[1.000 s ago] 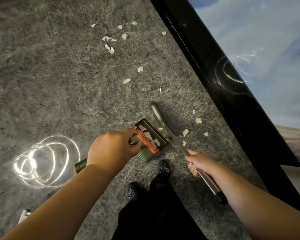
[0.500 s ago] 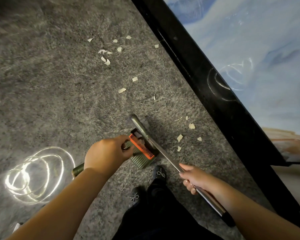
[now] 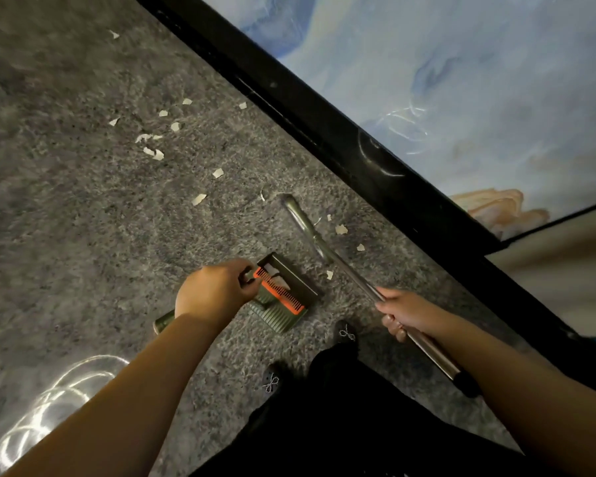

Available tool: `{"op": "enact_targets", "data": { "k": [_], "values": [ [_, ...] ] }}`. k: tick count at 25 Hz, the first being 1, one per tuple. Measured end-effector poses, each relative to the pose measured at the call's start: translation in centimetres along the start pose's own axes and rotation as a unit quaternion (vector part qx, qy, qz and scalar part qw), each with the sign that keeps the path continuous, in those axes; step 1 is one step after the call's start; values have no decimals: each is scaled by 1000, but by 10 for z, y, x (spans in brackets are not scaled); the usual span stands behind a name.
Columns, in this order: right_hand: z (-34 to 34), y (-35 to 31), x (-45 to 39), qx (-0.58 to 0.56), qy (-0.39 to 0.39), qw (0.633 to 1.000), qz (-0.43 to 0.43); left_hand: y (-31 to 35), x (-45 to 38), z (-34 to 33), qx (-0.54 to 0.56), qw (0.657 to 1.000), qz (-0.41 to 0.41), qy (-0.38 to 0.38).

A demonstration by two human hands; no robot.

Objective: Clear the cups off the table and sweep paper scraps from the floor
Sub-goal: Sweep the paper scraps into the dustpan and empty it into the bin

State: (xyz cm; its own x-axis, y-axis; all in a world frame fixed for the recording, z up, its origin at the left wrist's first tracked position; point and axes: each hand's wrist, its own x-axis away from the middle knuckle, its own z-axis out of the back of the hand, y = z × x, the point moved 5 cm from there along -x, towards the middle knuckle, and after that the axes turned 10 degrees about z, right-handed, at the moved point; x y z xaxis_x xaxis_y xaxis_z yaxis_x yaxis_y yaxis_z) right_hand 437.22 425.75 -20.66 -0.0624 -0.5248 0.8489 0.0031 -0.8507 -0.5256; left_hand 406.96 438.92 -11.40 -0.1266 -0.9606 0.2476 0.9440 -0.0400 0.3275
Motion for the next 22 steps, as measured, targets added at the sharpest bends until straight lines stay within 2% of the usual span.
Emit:
{"op": "enact_targets", "data": {
  "k": [5,8,14,22],
  "values": [
    [49,14,-9,-31,31,999,-1,44,-9,-21,-25,999,-38,-19],
    [82,15,-19,-43,36,998,-14,71,-23,-36,-42,998,-33,-27],
    [155,6,-31,-46,26,998,-34,132,-59,-53,3,1000,8,-20],
    [232,-16,-85,-12,56,996,-75,206,-98,-76,-4,1000,7,7]
  ]
}}
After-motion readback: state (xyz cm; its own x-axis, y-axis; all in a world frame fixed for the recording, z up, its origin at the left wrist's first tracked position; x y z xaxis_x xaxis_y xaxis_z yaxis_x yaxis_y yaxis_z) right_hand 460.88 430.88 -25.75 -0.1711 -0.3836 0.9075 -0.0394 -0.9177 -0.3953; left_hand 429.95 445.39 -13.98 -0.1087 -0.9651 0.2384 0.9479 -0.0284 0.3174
